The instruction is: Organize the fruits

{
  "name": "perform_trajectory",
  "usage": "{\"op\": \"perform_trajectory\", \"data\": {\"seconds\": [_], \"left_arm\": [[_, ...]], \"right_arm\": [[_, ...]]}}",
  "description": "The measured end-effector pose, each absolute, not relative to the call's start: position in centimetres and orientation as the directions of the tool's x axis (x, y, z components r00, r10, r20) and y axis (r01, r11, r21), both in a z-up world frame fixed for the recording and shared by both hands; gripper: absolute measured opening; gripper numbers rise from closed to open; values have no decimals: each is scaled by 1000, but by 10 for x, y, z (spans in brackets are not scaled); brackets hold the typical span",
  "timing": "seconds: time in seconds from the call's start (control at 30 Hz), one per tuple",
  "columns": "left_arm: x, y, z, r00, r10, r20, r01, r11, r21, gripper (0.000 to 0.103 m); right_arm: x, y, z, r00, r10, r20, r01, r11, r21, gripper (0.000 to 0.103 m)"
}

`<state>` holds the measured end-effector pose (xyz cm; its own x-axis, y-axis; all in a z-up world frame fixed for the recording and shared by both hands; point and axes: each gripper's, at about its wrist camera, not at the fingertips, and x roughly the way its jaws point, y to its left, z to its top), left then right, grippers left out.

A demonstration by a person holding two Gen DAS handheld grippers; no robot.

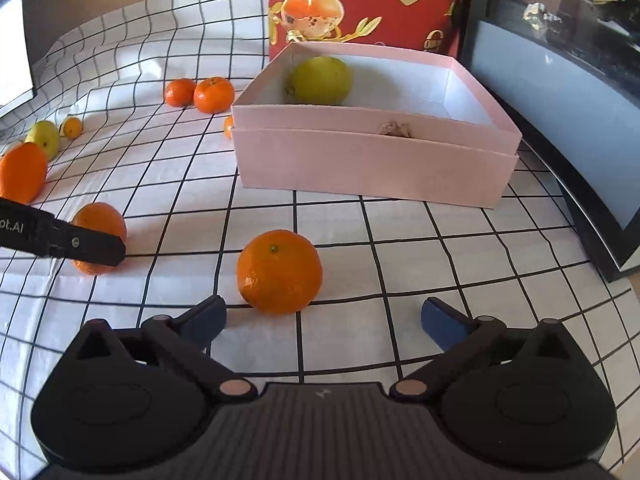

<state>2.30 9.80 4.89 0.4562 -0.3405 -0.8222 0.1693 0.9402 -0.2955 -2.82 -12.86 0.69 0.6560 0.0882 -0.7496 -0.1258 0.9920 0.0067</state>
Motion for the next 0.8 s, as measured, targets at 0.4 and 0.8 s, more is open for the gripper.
{"op": "perform_trajectory", "data": {"seconds": [0.4,0.8], "left_arm": [[14,82,59,463,-345,-816,222,937,-270,52],[6,82,58,435,-346,-832,228,936,-270,52]], "right_arm": [[-27,-140,15,632,99,-769,-139,990,14,92],[-17,-126,18,632,138,-763,-174,984,33,84]]}}
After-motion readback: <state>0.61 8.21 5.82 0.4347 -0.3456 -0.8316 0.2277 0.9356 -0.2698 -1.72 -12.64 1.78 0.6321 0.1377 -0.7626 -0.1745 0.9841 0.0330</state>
